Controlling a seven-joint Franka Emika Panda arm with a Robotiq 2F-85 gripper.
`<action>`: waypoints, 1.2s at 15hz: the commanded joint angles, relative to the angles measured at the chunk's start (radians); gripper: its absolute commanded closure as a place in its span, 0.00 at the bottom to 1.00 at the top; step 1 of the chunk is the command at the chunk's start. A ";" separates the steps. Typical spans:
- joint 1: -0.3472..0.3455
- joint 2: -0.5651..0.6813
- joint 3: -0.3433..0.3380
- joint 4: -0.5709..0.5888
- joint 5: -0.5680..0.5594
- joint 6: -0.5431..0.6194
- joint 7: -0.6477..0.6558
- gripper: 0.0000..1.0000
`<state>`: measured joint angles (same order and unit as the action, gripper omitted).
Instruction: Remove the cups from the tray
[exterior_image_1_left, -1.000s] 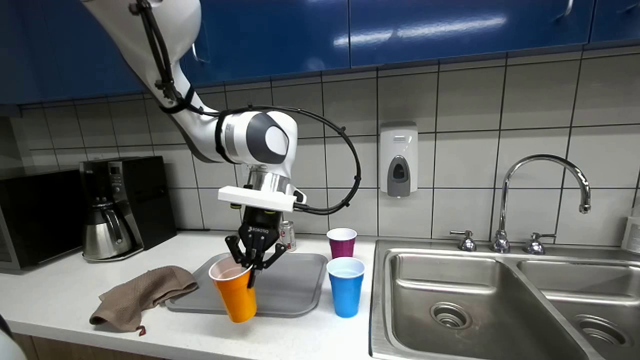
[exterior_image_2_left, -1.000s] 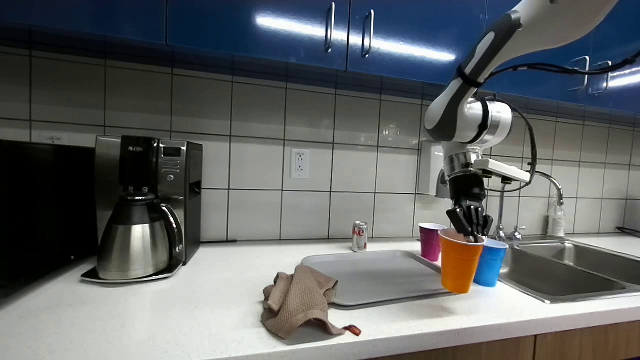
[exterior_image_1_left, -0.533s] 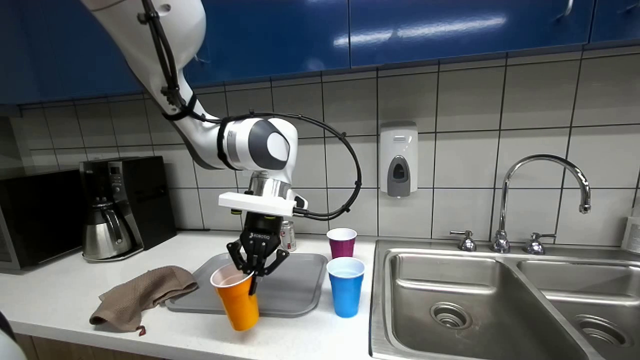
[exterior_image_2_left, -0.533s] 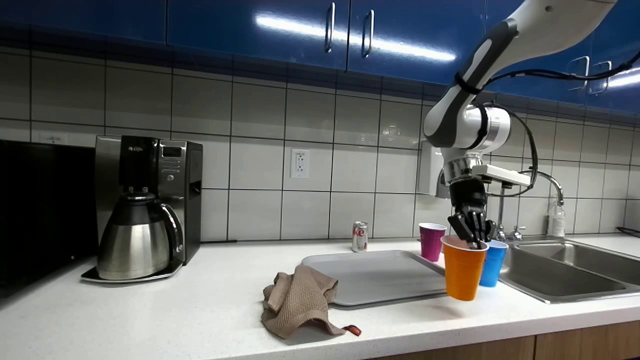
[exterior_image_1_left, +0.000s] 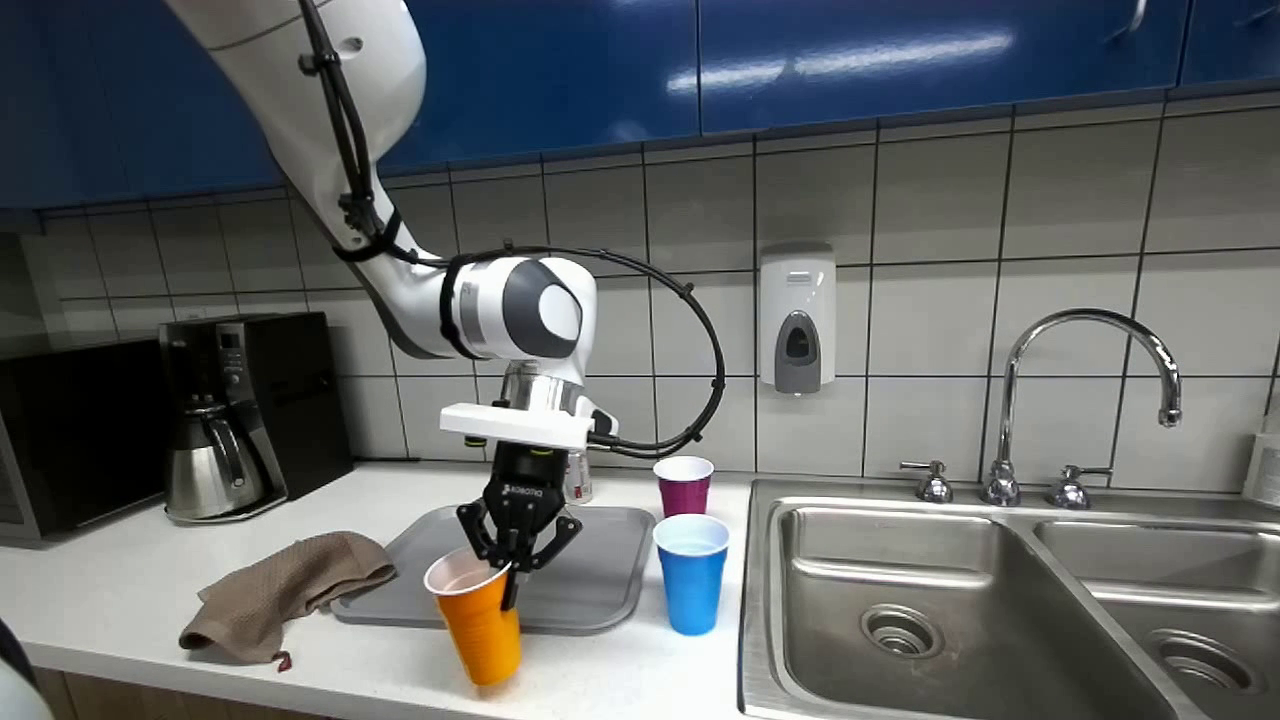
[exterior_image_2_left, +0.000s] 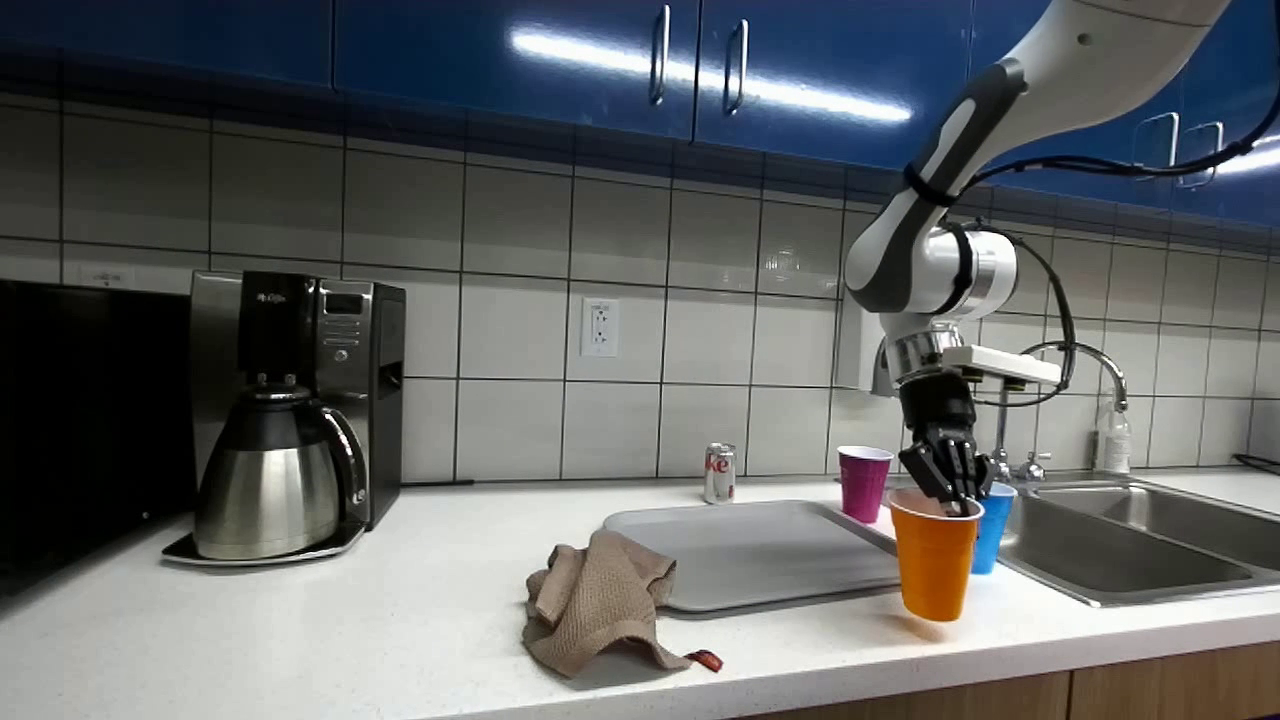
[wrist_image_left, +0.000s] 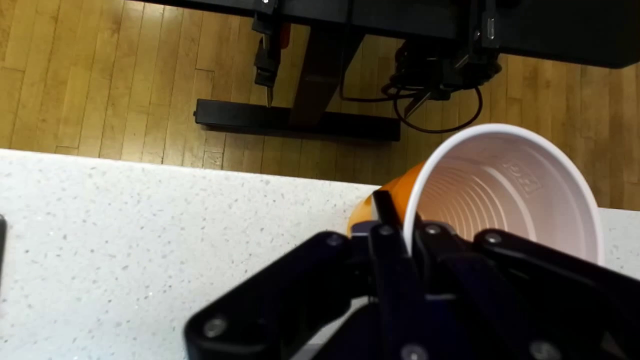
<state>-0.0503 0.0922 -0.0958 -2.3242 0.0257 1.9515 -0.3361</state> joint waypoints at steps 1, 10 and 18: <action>-0.015 0.018 0.009 0.007 -0.024 0.010 0.036 0.99; -0.020 0.053 0.009 0.016 -0.012 0.025 0.050 0.99; -0.025 0.052 0.009 0.012 -0.005 0.046 0.061 0.34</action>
<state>-0.0602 0.1447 -0.0958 -2.3212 0.0255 1.9898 -0.2983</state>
